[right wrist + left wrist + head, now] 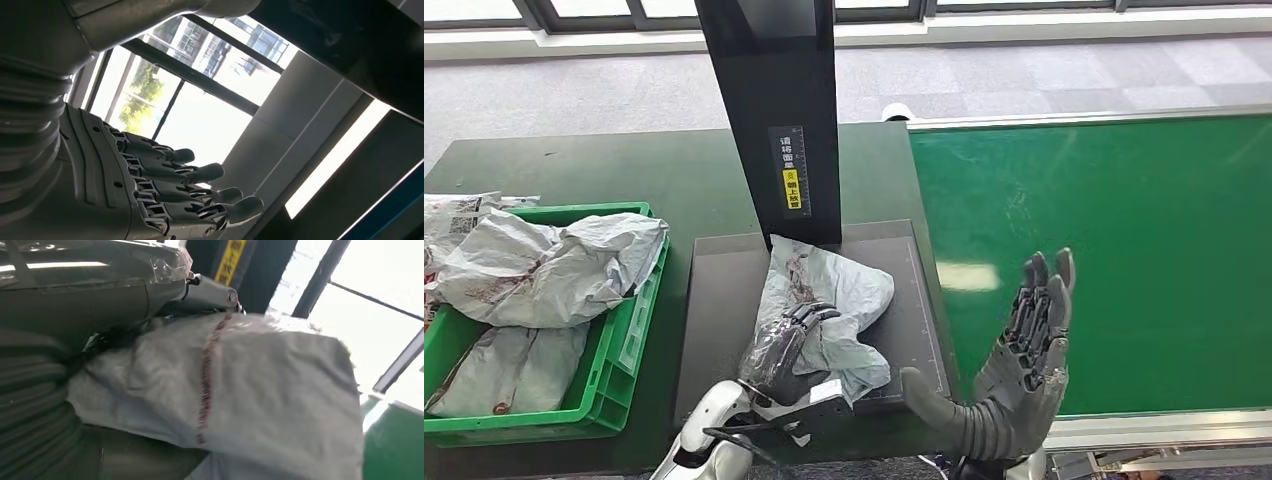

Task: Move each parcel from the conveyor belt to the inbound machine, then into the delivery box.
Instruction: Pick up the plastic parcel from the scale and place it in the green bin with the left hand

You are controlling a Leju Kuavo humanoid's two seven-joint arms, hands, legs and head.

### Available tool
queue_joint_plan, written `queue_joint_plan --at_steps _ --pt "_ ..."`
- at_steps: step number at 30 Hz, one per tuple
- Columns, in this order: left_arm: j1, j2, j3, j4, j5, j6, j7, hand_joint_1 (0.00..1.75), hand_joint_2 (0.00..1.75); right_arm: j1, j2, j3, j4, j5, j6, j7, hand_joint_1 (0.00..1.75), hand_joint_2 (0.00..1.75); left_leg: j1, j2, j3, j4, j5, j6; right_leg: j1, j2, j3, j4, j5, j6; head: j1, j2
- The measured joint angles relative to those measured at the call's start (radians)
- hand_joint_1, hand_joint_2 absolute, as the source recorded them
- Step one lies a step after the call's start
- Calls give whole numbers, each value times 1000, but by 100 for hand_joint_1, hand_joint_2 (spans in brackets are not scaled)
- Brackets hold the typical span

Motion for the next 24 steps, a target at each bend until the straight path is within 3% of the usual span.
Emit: queue_joint_plan --at_steps 3,7,12,17,24 --pt "118 22 28 -195 54 126 -35 175 175 20 9 -2 -34 -3 0 -18 0 175 0 0 -2 0 0 0 0 0 -2 0 0 0 0 0" --pt "218 30 85 -342 162 249 -124 175 175 22 10 -18 -36 -26 0 -26 0 175 0 0 -2 0 0 0 0 0 -2 0 -1 0 0 0" --pt "294 32 142 -444 254 300 -177 175 175 34 10 -33 -37 -58 0 -47 0 175 0 0 -2 0 0 0 0 0 -2 0 -1 0 0 0" --pt "370 8 276 -564 396 331 -318 175 175 83 10 -61 -51 -94 0 -56 0 175 0 0 -2 0 0 0 0 0 -2 0 -1 0 0 0" --pt "413 -36 435 -773 379 332 -344 175 175 113 9 -89 -65 -130 0 -56 0 175 0 0 -2 0 0 0 0 0 -1 0 -1 0 0 0"
